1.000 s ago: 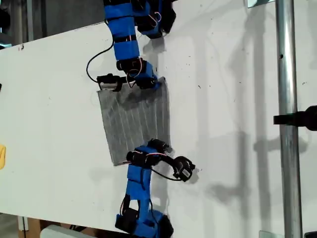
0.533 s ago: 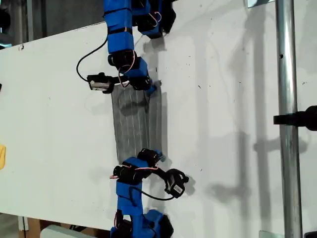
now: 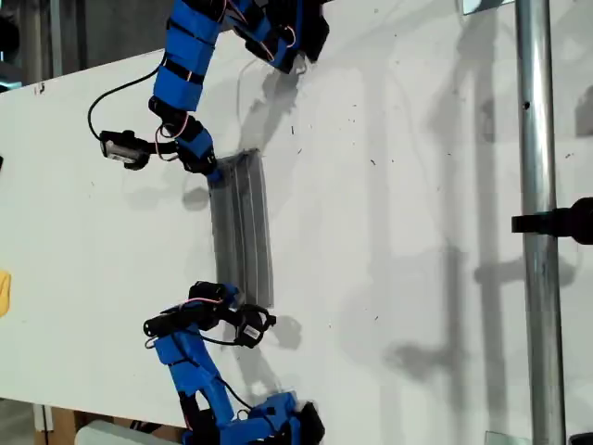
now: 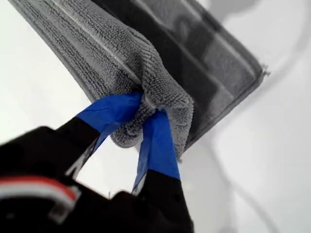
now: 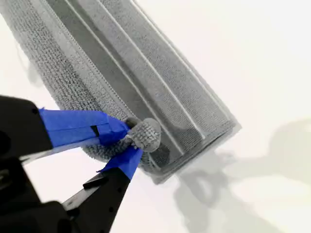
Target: Grasp corners of a towel and fold twice.
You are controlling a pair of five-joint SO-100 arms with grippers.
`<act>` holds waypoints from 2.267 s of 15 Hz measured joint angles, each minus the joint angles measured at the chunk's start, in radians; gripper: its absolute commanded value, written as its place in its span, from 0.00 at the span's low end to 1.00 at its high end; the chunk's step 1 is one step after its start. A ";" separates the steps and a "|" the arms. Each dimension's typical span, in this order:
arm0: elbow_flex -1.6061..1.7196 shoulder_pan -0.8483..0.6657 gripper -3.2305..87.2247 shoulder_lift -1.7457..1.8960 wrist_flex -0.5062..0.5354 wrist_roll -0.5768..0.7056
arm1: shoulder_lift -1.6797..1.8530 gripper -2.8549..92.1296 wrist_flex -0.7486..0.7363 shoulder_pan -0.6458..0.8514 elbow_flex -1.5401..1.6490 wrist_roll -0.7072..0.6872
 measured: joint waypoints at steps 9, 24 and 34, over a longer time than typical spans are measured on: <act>-0.077 -0.137 0.05 -0.112 -0.011 0.114 | -0.135 0.03 0.089 0.086 -0.209 -0.124; 0.049 -0.075 0.14 -0.298 -0.064 0.032 | -0.400 0.35 0.164 0.067 -0.152 -0.029; 0.379 -0.060 0.30 0.376 0.025 0.061 | -0.012 0.39 0.344 0.186 0.018 0.018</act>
